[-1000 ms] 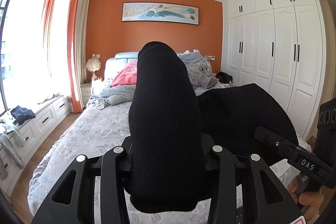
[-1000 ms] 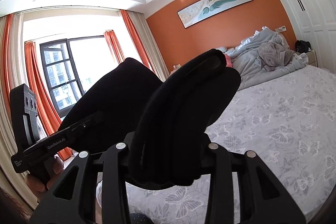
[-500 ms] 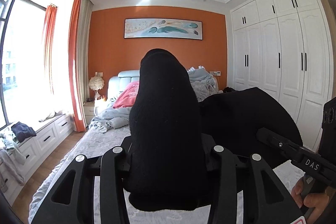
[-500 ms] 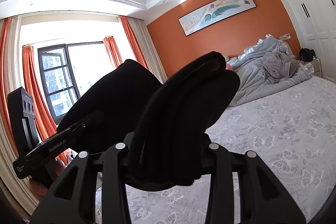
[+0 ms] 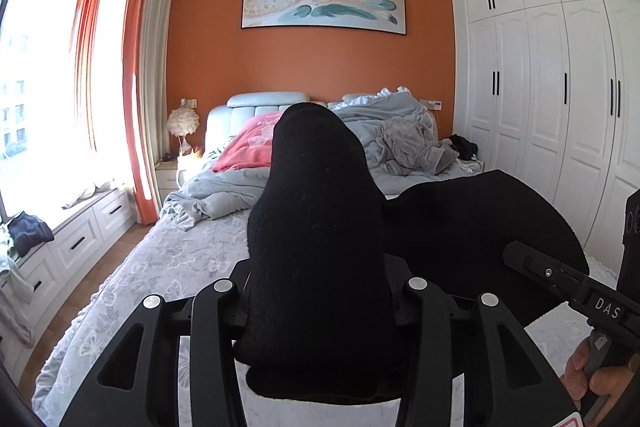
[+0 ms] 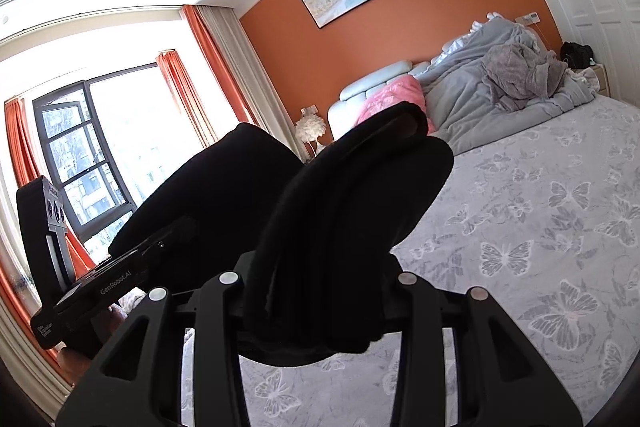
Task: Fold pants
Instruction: 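Lift the folded bundle with both grippers and carry it across the bed, then lower the bundle onto the bed and open both grippers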
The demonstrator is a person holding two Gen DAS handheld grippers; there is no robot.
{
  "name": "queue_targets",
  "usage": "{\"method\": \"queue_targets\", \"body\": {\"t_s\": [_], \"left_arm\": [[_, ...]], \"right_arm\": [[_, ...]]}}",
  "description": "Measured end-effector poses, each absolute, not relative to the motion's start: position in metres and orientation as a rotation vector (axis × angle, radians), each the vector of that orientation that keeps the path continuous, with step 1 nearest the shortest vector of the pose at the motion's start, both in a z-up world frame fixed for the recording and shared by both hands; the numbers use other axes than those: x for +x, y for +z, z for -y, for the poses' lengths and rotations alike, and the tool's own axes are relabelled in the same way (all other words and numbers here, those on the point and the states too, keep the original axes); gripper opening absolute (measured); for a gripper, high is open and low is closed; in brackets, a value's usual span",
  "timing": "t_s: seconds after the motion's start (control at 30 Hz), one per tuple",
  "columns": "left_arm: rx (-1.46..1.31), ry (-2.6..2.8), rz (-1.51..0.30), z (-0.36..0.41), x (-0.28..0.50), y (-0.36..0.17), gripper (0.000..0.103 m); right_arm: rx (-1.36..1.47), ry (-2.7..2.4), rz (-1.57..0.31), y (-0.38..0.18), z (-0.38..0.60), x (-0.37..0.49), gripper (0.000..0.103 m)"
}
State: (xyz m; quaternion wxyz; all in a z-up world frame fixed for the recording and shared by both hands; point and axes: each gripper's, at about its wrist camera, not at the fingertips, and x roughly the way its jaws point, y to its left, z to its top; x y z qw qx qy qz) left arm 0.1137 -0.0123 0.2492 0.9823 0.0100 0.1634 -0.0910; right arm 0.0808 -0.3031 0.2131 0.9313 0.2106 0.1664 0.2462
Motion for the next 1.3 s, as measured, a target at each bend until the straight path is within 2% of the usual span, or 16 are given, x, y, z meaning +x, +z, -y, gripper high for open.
{"method": "queue_targets", "body": {"t_s": [0.33, 0.77, 0.83, 0.9, 0.97, 1.03, 1.07, 1.1, 1.13, 1.17, 1.2, 1.27, 1.3], "left_arm": [[-0.017, -0.160, -0.474, 0.005, 0.214, 0.147, 0.041], [-0.094, -0.139, -0.700, -0.019, 0.271, 0.006, 0.041], [-0.115, -0.133, -0.739, -0.025, 0.273, -0.015, 0.042], [-0.139, -0.099, -0.789, -0.033, 0.277, -0.037, 0.052], [-0.170, -0.064, -0.843, -0.043, 0.277, -0.054, 0.058], [-0.209, -0.080, -0.866, -0.053, 0.266, -0.051, 0.058], [-0.194, -0.070, -0.827, -0.055, 0.256, -0.038, 0.059], [-0.158, -0.052, -0.763, -0.055, 0.247, -0.023, 0.064], [-0.116, -0.037, -0.686, -0.052, 0.238, -0.003, 0.071], [-0.090, -0.028, -0.629, -0.049, 0.232, 0.011, 0.085], [-0.074, -0.029, -0.596, -0.044, 0.230, 0.022, 0.087], [-0.048, -0.054, -0.590, -0.031, 0.237, 0.035, 0.087], [-0.028, -0.055, -0.604, -0.024, 0.243, 0.035, 0.087]], "right_arm": [[0.465, 0.485, -0.488, 0.120, 0.292, 0.172, 0.036], [0.499, 0.444, -0.710, -0.010, 0.279, 0.216, 0.037], [0.491, 0.429, -0.747, -0.028, 0.278, 0.217, 0.043], [0.485, 0.381, -0.776, -0.045, 0.285, 0.217, 0.062], [0.500, 0.332, -0.790, -0.050, 0.297, 0.211, 0.062], [0.477, 0.264, -0.734, -0.033, 0.306, 0.197, 0.063], [0.447, 0.235, -0.671, -0.018, 0.309, 0.189, 0.070], [0.431, 0.231, -0.632, -0.005, 0.310, 0.188, 0.079], [0.423, 0.243, -0.619, 0.006, 0.308, 0.192, 0.083], [0.414, 0.261, -0.629, 0.011, 0.304, 0.202, 0.092], [0.405, 0.289, -0.680, 0.010, 0.297, 0.219, 0.093], [0.383, 0.272, -0.780, -0.007, 0.286, 0.251, 0.091], [0.357, 0.262, -0.824, -0.018, 0.279, 0.264, 0.053]]}}
